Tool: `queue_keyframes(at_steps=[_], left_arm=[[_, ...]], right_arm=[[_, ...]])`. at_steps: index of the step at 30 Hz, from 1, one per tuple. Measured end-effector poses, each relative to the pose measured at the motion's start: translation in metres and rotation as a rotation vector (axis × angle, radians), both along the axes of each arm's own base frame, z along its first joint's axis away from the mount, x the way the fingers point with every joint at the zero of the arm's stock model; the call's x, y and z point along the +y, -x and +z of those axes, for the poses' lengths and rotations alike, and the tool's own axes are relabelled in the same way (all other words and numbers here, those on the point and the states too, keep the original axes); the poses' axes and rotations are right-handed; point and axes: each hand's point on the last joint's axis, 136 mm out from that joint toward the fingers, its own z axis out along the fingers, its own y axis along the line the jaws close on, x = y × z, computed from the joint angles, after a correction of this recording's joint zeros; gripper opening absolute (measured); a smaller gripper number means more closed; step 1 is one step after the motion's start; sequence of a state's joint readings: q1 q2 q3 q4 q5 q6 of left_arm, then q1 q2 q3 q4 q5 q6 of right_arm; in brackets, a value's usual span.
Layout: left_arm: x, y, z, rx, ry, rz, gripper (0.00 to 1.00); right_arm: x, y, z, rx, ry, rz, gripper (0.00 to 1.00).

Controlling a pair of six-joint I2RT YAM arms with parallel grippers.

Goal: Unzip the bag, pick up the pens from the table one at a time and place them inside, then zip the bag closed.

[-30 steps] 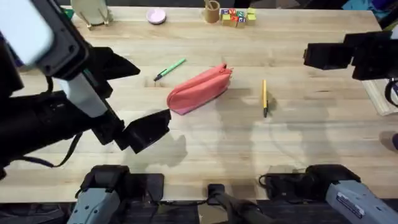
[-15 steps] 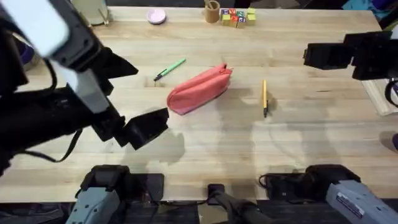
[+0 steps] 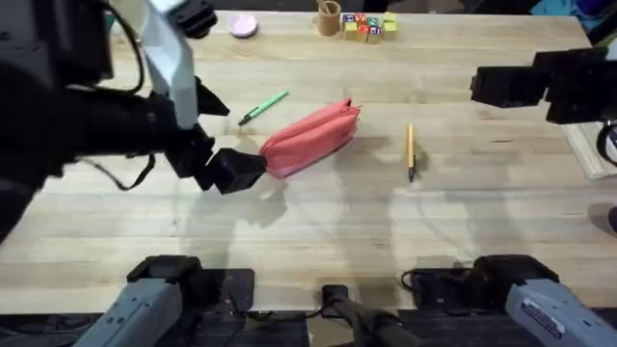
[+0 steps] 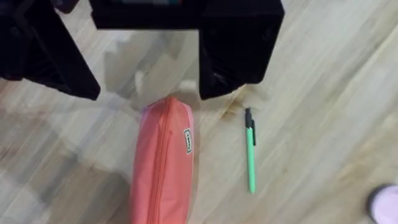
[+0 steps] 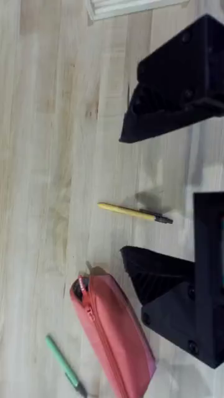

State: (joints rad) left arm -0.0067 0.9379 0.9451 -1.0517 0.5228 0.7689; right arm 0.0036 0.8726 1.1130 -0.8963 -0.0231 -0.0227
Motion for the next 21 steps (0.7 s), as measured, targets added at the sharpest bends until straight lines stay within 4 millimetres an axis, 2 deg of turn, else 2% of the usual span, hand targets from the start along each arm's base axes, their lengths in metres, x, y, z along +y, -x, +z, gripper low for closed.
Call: queue_keyframes(at_steps=[9,21], left_arm=[[-0.003,-0.024,-0.039,0.128,-0.008,-0.053,0.995],[-0.015,-0.044,-0.084,0.259,0.057,-0.125,0.996]], right_arm=[[0.000,0.000,0.000,-0.001,0.000,0.000,0.996],[0.000,0.000,0.000,-0.001,0.000,0.000,0.996]])
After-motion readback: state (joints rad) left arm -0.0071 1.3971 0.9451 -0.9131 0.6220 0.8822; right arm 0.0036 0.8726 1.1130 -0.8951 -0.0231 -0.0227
